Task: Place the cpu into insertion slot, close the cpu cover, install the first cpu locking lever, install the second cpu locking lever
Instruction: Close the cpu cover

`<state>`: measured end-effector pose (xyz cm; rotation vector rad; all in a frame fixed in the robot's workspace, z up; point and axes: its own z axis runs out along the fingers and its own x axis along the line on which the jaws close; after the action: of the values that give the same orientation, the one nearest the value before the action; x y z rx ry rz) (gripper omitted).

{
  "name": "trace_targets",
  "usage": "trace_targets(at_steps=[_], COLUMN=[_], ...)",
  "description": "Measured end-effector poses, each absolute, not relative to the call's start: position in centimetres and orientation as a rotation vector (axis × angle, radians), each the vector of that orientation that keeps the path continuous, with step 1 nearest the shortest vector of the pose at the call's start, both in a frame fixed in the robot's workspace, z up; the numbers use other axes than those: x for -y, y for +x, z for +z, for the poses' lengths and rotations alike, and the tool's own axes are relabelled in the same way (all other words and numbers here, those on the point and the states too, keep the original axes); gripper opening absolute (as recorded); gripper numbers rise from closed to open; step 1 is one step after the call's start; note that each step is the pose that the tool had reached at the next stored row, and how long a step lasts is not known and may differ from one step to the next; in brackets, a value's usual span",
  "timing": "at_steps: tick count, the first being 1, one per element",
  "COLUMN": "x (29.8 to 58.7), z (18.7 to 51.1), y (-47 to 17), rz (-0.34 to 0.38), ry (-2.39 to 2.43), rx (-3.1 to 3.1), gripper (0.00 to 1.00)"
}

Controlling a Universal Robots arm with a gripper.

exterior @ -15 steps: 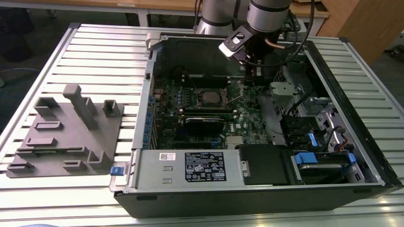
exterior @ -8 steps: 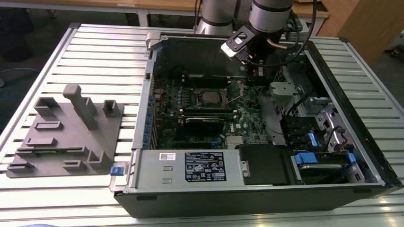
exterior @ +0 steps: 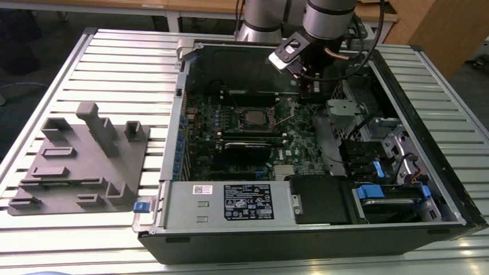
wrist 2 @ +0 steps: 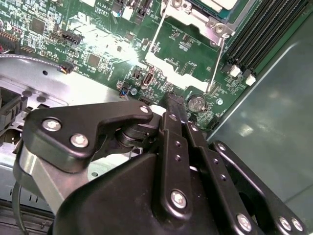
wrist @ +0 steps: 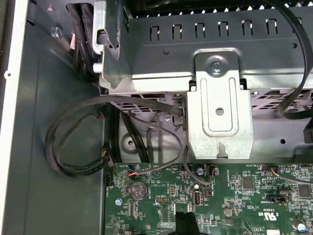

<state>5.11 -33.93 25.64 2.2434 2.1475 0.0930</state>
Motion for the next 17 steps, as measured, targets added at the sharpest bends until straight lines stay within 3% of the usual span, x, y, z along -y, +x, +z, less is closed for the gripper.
trace_targets(at_steps=[17], x=[33.9], z=[23.8], y=[5.1], rz=[0.080], ry=[2.241], rx=[-2.146], gripper=[0.11])
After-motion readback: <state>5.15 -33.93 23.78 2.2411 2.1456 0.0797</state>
